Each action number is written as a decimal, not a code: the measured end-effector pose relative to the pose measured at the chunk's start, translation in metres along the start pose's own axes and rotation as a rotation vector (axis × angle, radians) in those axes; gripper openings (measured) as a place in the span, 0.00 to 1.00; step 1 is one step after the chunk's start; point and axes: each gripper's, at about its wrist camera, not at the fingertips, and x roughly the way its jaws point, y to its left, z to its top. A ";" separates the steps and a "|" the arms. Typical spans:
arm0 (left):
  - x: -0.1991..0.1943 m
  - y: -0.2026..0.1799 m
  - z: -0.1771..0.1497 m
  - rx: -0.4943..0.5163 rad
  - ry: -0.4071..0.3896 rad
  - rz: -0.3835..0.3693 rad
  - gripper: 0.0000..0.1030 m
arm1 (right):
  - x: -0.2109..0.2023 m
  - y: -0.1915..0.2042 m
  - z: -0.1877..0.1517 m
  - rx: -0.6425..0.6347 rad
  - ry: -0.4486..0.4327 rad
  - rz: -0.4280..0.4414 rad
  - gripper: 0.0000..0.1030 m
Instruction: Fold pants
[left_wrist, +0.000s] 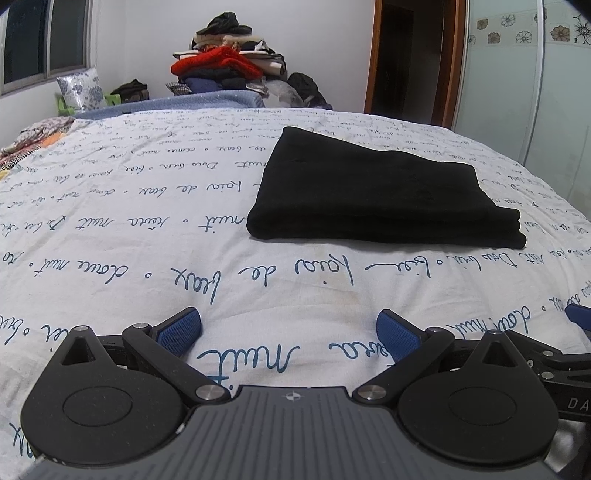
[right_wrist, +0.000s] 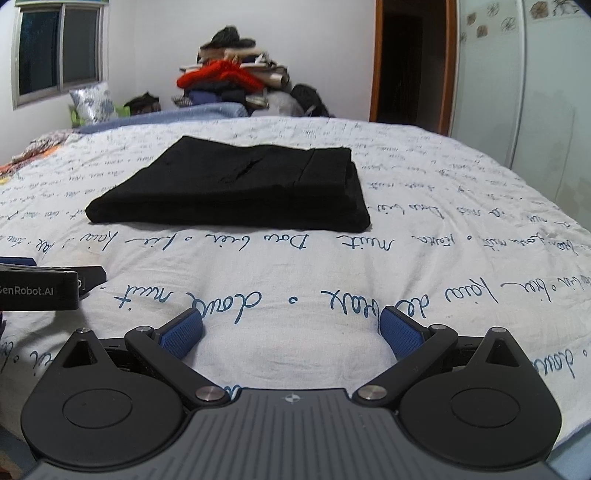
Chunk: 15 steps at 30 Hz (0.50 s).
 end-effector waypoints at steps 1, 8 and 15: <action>0.000 0.000 0.000 -0.001 0.003 0.002 1.00 | -0.001 -0.002 0.000 -0.003 0.005 0.000 1.00; 0.001 -0.003 0.003 -0.007 0.029 0.012 1.00 | -0.010 -0.013 0.003 -0.009 0.057 -0.008 1.00; 0.001 -0.005 0.003 -0.012 0.033 0.017 1.00 | -0.020 -0.026 0.010 -0.007 0.145 -0.022 1.00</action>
